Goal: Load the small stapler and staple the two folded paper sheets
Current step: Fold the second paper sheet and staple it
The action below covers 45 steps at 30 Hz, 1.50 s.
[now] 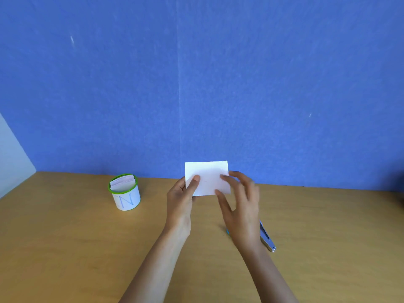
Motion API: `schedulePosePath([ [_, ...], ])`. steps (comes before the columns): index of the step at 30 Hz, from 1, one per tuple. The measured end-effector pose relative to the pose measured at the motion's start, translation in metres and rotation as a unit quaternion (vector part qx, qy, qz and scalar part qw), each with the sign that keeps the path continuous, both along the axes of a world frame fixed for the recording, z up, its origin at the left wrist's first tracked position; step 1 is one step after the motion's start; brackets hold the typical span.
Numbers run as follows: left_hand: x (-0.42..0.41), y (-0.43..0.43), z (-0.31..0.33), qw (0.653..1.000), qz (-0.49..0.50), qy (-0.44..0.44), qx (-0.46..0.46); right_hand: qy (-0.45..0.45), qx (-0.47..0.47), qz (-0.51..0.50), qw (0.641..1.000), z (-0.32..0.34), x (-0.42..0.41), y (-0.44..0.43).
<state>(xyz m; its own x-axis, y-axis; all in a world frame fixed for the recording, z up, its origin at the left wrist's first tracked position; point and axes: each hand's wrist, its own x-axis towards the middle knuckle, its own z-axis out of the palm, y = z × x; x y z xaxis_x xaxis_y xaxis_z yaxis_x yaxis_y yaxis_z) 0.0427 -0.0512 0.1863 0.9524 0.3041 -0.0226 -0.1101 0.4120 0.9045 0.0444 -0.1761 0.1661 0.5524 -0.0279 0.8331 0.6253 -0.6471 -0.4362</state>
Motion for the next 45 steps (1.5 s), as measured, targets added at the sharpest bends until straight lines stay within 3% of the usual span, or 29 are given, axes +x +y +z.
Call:
schedulePosePath([
  [2, -0.004, 0.0, 0.009, 1.0, -0.003, -0.024, 0.018, -0.013, -0.073, 0.023, 0.997, 0.001, 0.002, 0.002],
  [6, -0.008, 0.001, 0.028, 0.997, -0.012, -0.063, 0.032, -0.018, -0.081, 0.059, 0.995, 0.008, 0.007, 0.002],
  [9, -0.01, 0.005, 0.04, 0.997, -0.006, -0.061, 0.035, 0.028, 0.069, 0.069, 0.995, 0.02, 0.001, 0.004],
  [10, -0.01, 0.006, 0.042, 0.997, -0.003, -0.062, 0.055, 0.076, 0.159, 0.082, 0.981, 0.026, -0.002, 0.006],
  [12, -0.012, 0.008, 0.045, 0.99, 0.026, -0.074, 0.115, 0.186, 0.326, 0.146, 0.915, 0.037, -0.007, 0.009],
  [14, -0.014, 0.011, 0.045, 0.985, 0.048, -0.083, 0.144, 0.263, 0.411, 0.222, 0.844, 0.044, -0.01, 0.008],
  [17, -0.015, 0.013, 0.046, 0.986, 0.037, -0.078, 0.142, 0.306, 0.443, 0.281, 0.795, 0.054, -0.017, 0.006],
  [22, -0.016, 0.013, 0.048, 0.994, 0.009, -0.079, 0.079, 0.326, 0.46, 0.307, 0.767, 0.061, -0.022, 0.008],
  [25, -0.016, 0.014, 0.048, 0.992, 0.016, -0.076, 0.096, 0.305, 0.438, 0.301, 0.79, 0.061, -0.023, 0.008],
  [28, -0.014, 0.014, 0.047, 0.984, 0.072, -0.066, 0.151, 0.21, 0.312, 0.179, 0.909, 0.057, -0.021, 0.01],
  [30, -0.014, 0.013, 0.049, 0.991, 0.064, -0.059, 0.106, 0.085, 0.174, 0.056, 0.98, 0.052, -0.017, 0.012],
  [31, -0.014, 0.013, 0.05, 0.996, 0.038, -0.052, 0.06, 0.027, 0.114, 0.009, 0.993, 0.048, -0.014, 0.012],
  [33, -0.015, 0.014, 0.052, 0.999, -0.015, -0.047, -0.015, -0.045, 0.038, -0.045, 0.997, 0.041, -0.008, 0.013],
  [37, -0.017, 0.02, 0.05, 0.997, -0.062, -0.054, 0.013, -0.088, -0.018, -0.048, 0.995, 0.028, -0.001, 0.016],
  [42, -0.007, 0.03, 0.039, 0.99, 0.026, -0.051, 0.128, 0.012, 0.001, -0.048, 0.999, 0.009, 0.006, 0.017],
  [45, 0.006, 0.052, 0.034, 0.955, 0.123, -0.053, 0.265, 0.082, -0.019, -0.043, 0.996, -0.022, 0.009, 0.01],
])
